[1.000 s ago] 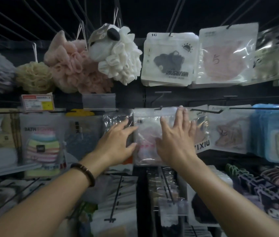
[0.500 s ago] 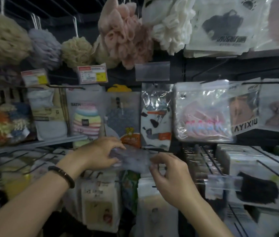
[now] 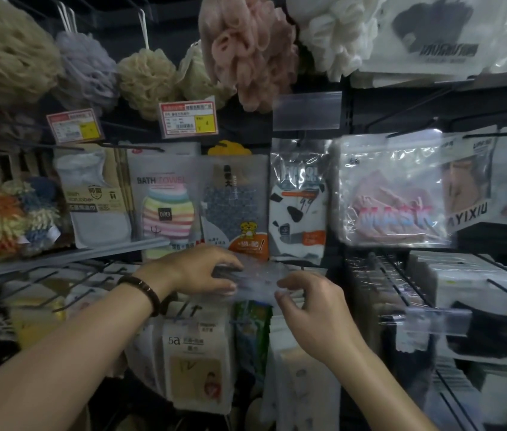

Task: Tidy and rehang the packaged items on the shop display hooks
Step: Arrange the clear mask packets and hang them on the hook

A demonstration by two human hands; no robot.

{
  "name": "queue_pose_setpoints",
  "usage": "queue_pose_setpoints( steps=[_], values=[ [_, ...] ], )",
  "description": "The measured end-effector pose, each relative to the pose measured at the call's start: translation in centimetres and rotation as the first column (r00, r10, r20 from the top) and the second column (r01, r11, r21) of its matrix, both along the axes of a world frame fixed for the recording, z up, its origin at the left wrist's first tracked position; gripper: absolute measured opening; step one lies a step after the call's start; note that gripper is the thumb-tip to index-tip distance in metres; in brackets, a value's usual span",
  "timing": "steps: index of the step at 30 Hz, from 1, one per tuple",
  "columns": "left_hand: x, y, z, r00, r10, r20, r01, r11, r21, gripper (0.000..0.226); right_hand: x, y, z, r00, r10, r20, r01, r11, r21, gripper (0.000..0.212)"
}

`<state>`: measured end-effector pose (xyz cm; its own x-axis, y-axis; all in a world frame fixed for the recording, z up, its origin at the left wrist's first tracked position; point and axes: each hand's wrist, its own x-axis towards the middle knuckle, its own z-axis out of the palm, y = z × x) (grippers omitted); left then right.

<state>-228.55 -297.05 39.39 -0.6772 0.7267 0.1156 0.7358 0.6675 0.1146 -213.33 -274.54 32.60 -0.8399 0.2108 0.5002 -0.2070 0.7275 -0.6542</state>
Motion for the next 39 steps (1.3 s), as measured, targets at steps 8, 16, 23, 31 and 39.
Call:
queue_pose_setpoints(
  steps=[8,16,23,31,39],
  values=[
    [-1.4,-0.1,-0.1,0.996,-0.033,-0.085,0.028,0.998,-0.056,0.032,-0.5,-0.1,-0.4,0.999,-0.021,0.03,0.02,0.999,0.025,0.026],
    [-1.6,0.0,-0.9,0.989,0.005,-0.149,-0.008,1.0,-0.021,0.051,-1.0,-0.2,-0.2,0.999,-0.025,0.037,0.023,0.999,0.047,0.029],
    [-0.5,-0.2,-0.9,0.98,0.066,-0.189,-0.007,0.955,0.298,0.052,-1.0,-0.6,0.0,1.0,0.015,-0.018,-0.014,1.0,0.022,0.033],
    [5.8,0.7,0.9,0.886,0.199,-0.419,0.044,0.862,0.504,0.062,-0.5,-1.8,0.3,0.975,0.056,-0.216,-0.044,0.997,0.063,0.065],
    [13.0,4.1,-0.5,0.971,0.15,0.184,-0.227,0.363,0.904,0.02,1.1,-2.7,-0.4,0.959,0.033,-0.283,0.051,0.958,0.283,0.111]
  ],
)
